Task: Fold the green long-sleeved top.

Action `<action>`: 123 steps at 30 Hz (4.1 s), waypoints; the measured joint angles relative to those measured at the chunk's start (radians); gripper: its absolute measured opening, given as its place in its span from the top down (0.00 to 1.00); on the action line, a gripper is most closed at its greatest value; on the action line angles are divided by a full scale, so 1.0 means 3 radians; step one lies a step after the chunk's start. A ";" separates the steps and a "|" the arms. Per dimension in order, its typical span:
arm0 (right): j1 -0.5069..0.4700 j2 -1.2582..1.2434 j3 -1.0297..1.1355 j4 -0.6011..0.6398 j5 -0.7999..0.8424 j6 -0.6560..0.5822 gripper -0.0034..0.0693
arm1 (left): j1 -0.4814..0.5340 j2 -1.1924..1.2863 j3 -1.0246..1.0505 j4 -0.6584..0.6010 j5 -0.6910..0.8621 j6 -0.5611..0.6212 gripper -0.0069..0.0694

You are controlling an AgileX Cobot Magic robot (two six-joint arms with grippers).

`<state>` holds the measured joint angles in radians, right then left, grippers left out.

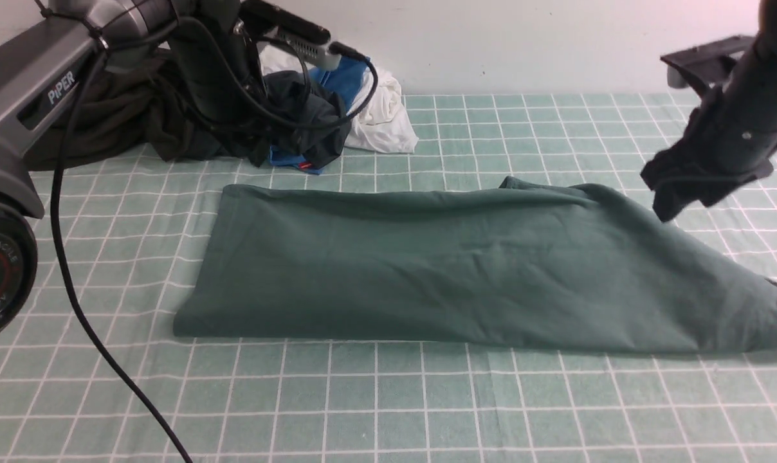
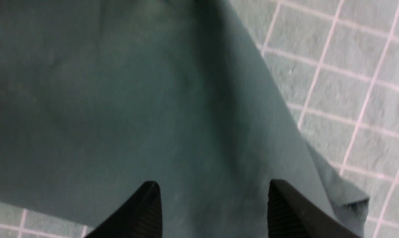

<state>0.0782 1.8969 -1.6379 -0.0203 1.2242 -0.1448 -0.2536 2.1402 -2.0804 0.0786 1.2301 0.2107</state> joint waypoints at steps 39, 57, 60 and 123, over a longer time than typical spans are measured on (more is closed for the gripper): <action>-0.0957 -0.0142 0.1081 -0.0336 -0.1085 0.0232 0.89 | 0.0147 -0.1214 0.1678 -0.0152 -0.0306 0.0183 0.91; 0.1359 -0.0333 -0.0557 0.0470 -0.0641 -0.0224 0.88 | 0.0147 -0.4280 0.3355 -0.0152 -0.0114 0.0006 0.91; 0.1651 0.0035 -0.0773 0.0486 -0.0751 -0.0220 0.88 | 0.0147 -0.4632 0.3593 -0.0152 -0.0126 -0.0007 0.91; 0.1856 -0.3015 0.1876 0.1053 -0.1459 -0.0353 0.97 | 0.0147 -0.5483 0.4393 -0.0227 0.0100 -0.0269 0.91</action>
<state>0.6351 0.9925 -1.0749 0.2956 0.7867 -0.2506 -0.2095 0.4954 -0.7624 0.0106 1.2600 0.1301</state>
